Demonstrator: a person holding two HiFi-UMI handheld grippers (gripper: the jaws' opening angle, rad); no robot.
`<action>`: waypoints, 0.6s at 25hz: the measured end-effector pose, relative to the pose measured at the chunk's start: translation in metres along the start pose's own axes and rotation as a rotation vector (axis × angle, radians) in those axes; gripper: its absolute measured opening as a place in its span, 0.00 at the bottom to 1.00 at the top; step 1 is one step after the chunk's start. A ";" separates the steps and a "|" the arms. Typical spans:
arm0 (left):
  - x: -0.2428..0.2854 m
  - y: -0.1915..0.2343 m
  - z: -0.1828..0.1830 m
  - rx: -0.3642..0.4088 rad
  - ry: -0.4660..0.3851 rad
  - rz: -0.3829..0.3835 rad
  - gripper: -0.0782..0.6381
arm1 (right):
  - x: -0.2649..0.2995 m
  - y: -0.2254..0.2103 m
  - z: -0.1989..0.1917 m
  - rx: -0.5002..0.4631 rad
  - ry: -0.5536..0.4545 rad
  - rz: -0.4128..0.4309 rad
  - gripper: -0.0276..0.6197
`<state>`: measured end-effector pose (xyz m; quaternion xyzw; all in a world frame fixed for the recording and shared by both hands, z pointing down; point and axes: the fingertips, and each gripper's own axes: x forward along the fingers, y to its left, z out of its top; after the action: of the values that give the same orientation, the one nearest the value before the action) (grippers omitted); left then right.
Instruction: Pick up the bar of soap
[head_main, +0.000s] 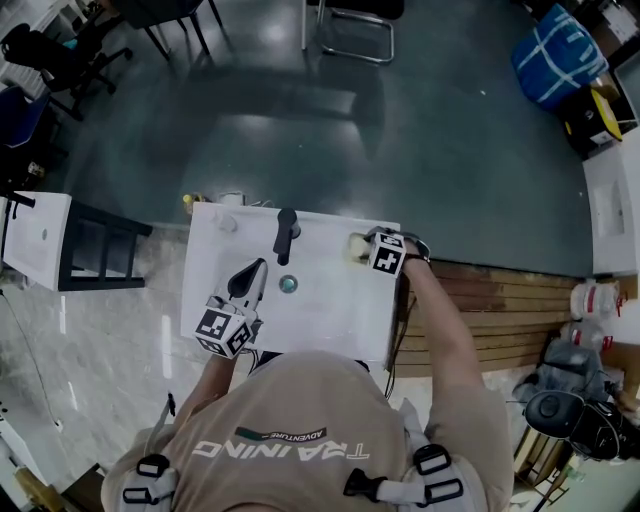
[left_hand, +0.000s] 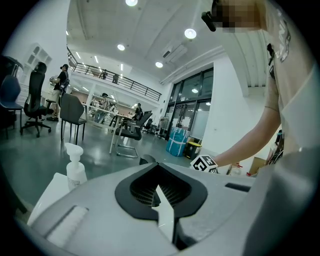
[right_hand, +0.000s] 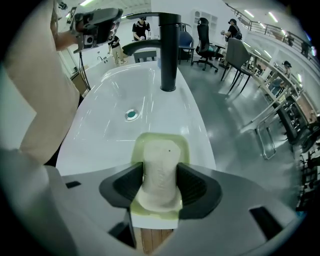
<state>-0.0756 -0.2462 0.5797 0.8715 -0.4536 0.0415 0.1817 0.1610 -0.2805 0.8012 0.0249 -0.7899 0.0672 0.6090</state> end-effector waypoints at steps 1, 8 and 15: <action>0.000 0.000 0.000 -0.002 0.001 0.000 0.10 | -0.003 -0.003 0.000 -0.001 0.017 -0.008 0.37; 0.009 -0.006 -0.001 -0.002 -0.003 -0.013 0.10 | 0.003 -0.003 0.004 -0.019 0.132 0.029 0.37; 0.007 -0.008 -0.003 0.003 0.020 -0.033 0.10 | -0.004 -0.012 0.006 -0.041 0.133 -0.013 0.36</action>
<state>-0.0648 -0.2468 0.5822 0.8787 -0.4372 0.0480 0.1856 0.1576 -0.2939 0.7963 0.0130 -0.7489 0.0484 0.6608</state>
